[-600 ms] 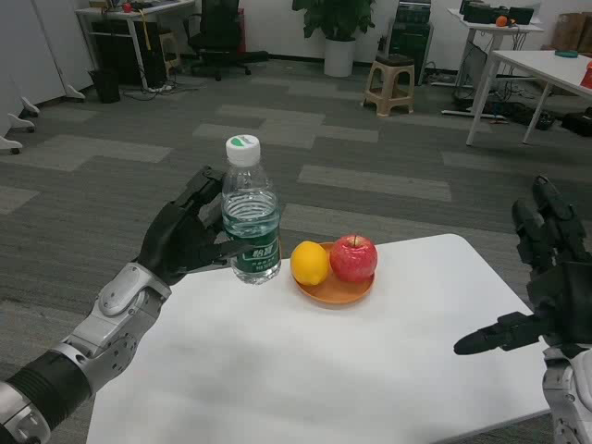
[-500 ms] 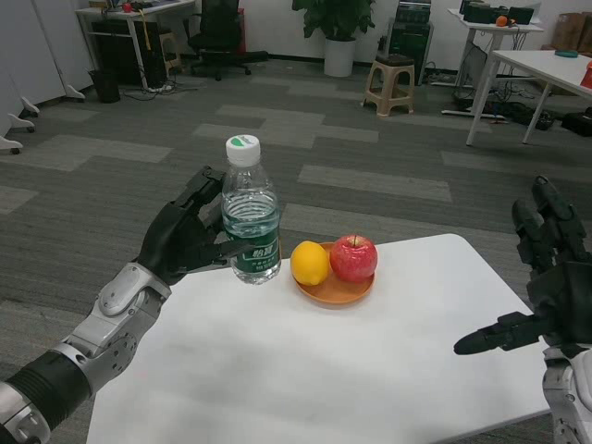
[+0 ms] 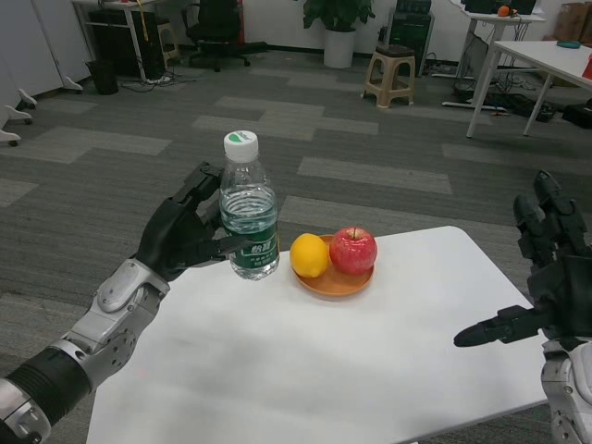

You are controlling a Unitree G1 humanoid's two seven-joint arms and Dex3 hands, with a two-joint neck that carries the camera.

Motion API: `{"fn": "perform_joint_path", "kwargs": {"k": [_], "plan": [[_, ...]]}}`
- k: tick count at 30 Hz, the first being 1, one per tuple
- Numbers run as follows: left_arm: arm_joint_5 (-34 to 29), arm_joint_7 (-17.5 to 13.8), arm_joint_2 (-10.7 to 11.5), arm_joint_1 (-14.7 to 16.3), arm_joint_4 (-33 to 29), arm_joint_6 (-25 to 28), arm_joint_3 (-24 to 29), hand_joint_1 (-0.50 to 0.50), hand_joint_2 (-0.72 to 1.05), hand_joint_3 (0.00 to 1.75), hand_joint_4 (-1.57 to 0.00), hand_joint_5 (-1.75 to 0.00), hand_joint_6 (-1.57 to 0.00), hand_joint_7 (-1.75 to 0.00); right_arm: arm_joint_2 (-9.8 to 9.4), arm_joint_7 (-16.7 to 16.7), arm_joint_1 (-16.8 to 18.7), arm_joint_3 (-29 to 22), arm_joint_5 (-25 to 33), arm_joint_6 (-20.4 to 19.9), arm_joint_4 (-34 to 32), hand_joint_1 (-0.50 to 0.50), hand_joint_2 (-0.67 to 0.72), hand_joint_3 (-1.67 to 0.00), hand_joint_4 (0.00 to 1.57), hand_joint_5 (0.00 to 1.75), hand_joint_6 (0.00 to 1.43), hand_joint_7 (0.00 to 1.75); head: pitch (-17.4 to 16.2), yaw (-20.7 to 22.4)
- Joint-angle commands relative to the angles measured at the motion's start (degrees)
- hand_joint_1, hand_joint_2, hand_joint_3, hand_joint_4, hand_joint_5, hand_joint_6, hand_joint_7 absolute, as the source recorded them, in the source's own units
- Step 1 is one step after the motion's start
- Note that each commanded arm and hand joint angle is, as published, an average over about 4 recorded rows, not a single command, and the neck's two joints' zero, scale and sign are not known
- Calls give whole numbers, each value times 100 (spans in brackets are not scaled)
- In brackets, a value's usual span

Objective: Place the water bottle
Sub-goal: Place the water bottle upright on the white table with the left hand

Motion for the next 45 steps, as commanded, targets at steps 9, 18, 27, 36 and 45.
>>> {"fn": "perform_joint_path", "kwargs": {"k": [9, 18, 27, 36, 45], "plan": [[37, -11, -38, -38, 6, -201, 118, -28, 105, 17, -90, -175, -37, -164, 20, -28, -62, -12, 51, -36, 97, -50, 28, 0, 0, 0, 0, 10, -63, 7], [366, -77, -117, -25, 392, -568, 74, -28, 105, 17, -90, -175, -39, -161, 20, -37, -75, 6, 51, -36, 146, -48, 28, 0, 0, 0, 0, 9, -245, 12], [430, -59, -267, -25, 1256, -1476, -247, -28, 105, 13, -93, -175, -42, -162, 20, -46, -112, 26, 51, -36, 196, -49, 28, 0, 0, 0, 0, 7, -407, 53], [274, 70, -443, -69, 2640, -2585, -994, -28, 105, 13, -90, -175, -44, -161, 36, -55, -150, 41, 51, -36, 251, -50, 28, 0, 0, 0, 0, 7, -553, 83], [8, 64, -535, -122, 3583, -3091, -1512, -28, 105, 11, -101, -175, -61, -161, 55, -55, -237, 59, 51, -36, 315, -50, 28, 0, 0, 0, 0, 7, -748, 133]]}}
